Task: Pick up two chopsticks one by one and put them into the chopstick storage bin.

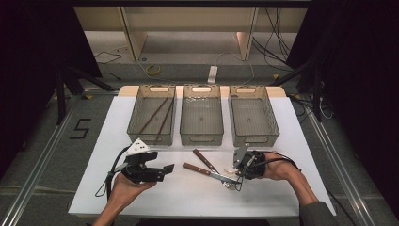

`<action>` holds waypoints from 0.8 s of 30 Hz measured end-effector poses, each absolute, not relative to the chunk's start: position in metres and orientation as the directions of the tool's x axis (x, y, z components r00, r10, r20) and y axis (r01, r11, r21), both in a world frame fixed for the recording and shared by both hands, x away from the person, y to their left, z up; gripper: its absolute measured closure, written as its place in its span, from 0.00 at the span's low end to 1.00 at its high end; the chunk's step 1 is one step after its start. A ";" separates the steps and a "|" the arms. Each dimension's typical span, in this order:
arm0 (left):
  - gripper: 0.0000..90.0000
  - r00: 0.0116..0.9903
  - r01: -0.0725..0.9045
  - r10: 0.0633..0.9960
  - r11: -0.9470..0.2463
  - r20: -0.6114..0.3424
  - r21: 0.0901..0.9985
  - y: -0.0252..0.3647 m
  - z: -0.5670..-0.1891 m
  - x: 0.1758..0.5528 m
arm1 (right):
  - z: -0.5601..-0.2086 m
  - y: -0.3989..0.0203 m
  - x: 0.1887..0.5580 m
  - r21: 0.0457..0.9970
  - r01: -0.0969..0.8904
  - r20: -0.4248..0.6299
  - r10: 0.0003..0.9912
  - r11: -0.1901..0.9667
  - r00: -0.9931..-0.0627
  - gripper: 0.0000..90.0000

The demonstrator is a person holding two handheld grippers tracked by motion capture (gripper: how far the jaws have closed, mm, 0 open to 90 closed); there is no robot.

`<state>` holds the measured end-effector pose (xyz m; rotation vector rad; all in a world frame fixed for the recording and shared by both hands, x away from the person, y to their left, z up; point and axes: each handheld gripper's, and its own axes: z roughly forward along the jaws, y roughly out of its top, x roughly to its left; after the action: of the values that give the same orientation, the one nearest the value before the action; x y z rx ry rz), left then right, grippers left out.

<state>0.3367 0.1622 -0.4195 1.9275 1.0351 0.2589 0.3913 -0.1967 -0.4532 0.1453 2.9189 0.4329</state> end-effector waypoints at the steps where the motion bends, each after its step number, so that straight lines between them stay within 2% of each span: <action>1: 0.20 0.627 0.560 0.749 -0.239 -0.216 0.793 0.162 -0.419 0.337 | -0.452 -0.197 0.391 0.297 0.069 -0.171 0.124 0.952 -0.977 0.85; 10: 0.20 0.624 0.559 0.751 -0.238 -0.215 0.794 0.163 -0.420 0.337 | -0.447 -0.200 0.388 0.340 0.100 -0.185 0.171 0.935 -0.968 0.85; 19: 0.20 0.625 0.558 0.751 -0.237 -0.215 0.795 0.162 -0.419 0.338 | -0.445 -0.197 0.384 0.349 0.097 -0.196 0.174 0.932 -0.965 0.86; 24: 0.20 0.624 0.559 0.750 -0.234 -0.218 0.795 0.161 -0.420 0.340 | -0.443 -0.201 0.381 0.386 0.101 -0.185 0.185 0.917 -0.965 0.86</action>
<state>0.3396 0.1606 -0.4197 1.9214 1.0379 0.2594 0.3810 -0.2006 -0.4430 0.2161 2.8605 0.5596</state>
